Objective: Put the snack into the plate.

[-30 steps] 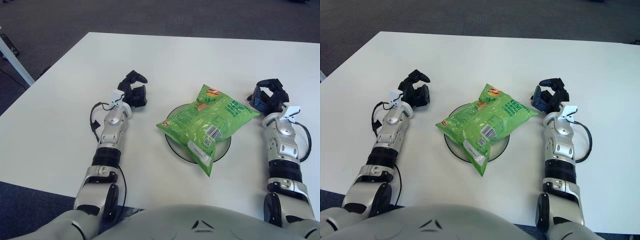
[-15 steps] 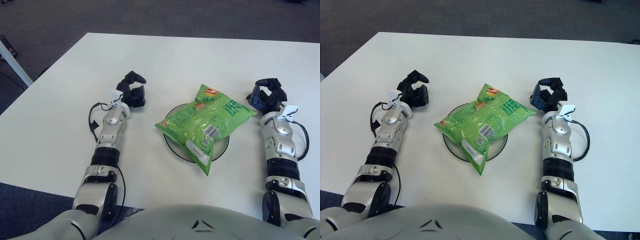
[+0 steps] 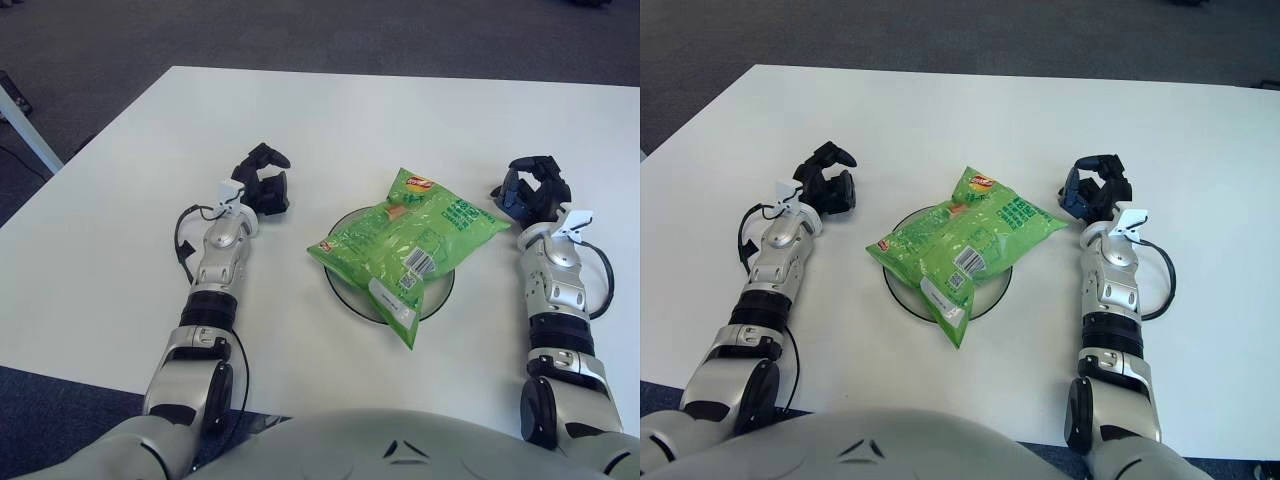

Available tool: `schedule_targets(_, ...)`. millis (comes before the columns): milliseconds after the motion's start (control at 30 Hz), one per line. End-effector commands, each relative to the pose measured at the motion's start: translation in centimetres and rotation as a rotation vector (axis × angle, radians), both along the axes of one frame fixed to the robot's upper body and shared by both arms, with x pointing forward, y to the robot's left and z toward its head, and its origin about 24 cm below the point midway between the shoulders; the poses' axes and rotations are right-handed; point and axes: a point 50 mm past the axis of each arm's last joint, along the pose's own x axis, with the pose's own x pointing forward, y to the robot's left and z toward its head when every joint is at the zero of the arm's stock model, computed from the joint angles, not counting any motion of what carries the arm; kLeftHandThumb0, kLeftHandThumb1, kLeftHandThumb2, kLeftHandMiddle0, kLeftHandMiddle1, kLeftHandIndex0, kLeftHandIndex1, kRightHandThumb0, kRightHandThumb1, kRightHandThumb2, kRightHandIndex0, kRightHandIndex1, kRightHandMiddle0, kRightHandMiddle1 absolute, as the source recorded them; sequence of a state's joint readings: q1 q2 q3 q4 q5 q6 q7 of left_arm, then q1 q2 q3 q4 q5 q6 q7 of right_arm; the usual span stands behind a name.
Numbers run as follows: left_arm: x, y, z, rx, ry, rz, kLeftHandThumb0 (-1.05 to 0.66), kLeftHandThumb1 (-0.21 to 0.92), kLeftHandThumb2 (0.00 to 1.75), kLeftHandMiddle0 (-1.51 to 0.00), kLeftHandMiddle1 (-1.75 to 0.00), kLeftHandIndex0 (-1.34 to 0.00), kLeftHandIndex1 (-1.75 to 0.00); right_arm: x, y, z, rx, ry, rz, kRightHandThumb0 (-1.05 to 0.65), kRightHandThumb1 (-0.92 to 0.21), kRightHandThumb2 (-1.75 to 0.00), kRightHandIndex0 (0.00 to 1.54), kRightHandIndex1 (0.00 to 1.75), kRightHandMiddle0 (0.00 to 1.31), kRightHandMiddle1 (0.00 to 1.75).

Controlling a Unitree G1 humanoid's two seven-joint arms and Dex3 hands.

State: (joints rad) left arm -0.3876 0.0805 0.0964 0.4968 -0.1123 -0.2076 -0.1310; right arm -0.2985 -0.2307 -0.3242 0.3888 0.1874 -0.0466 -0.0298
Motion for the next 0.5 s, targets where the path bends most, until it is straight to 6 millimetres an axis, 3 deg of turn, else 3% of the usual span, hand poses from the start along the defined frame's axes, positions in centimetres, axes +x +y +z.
schedule_targets(0, -1.32, 0.14, -3.07, -0.013, 0.108, 0.019, -0.47, 0.34, 1.29, -1.23, -1.75, -0.59, -1.75, -1.29, 1.14, -3.95, 0.103, 0.137, 0.007, 0.0, -0.5, -1.11, 0.53, 1.7, 0.23, 1.75)
schedule_targets(467, -0.95, 0.15, -2.97, -0.006, 0.1, -0.002, -0.47, 0.35, 1.27, -1.18, -1.75, -0.58, -1.75, -1.09, 1.26, -3.67, 0.135, 0.115, -0.013, 0.0, -0.22, -1.45, 0.71, 1.75, 0.43, 1.74)
